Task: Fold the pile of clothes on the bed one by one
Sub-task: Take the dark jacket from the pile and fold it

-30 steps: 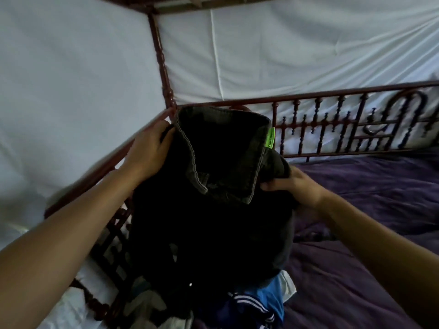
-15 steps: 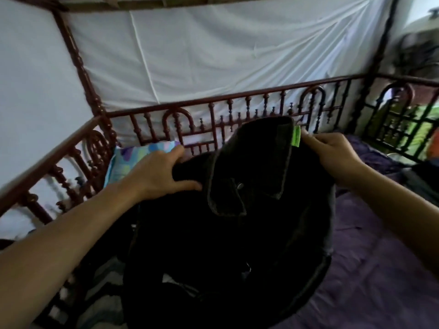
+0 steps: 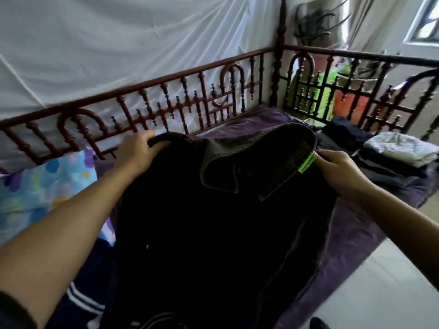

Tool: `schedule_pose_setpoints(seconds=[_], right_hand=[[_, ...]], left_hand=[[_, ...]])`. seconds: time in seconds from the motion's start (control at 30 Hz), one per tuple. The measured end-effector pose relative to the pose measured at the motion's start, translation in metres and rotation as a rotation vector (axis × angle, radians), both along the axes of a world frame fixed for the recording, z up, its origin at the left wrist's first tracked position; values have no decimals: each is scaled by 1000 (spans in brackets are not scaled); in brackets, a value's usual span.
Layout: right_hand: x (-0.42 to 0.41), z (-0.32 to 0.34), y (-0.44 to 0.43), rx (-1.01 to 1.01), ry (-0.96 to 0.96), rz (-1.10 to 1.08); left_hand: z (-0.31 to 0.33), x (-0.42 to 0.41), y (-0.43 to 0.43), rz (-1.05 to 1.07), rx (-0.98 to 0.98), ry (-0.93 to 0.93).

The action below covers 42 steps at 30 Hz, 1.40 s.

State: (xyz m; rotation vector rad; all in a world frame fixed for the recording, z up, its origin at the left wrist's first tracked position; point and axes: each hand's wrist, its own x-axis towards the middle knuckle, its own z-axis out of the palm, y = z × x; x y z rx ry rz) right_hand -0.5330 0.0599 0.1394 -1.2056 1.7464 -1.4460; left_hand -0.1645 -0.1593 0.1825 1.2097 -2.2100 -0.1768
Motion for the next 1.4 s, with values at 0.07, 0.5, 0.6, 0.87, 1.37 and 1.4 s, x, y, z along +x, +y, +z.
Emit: schedule_pose_setpoints(seconds=[0.07,0.5,0.6,0.87,1.37,1.4], right_hand=[[-45,-26,6,24,-64,-97],[-359,-260,-25,441,-171,-519],[-425,-306,-47,624,-87,-622],[-488,-357,-84,1118,133,-458],[-321,-448,-363,825,1011,511],[-320,-457,-371,885,1014,515]], left_hand=[[14,-58,-18,-37,-197,-153],[-167,-512,-115,-200,104,-429],[-222,-582,-126,-159,283,-348],[-311,-506,-140,83,598,-355],[-493,-255,-84,953,1095,-224],[-502,-253,-90,982,1092,-168]])
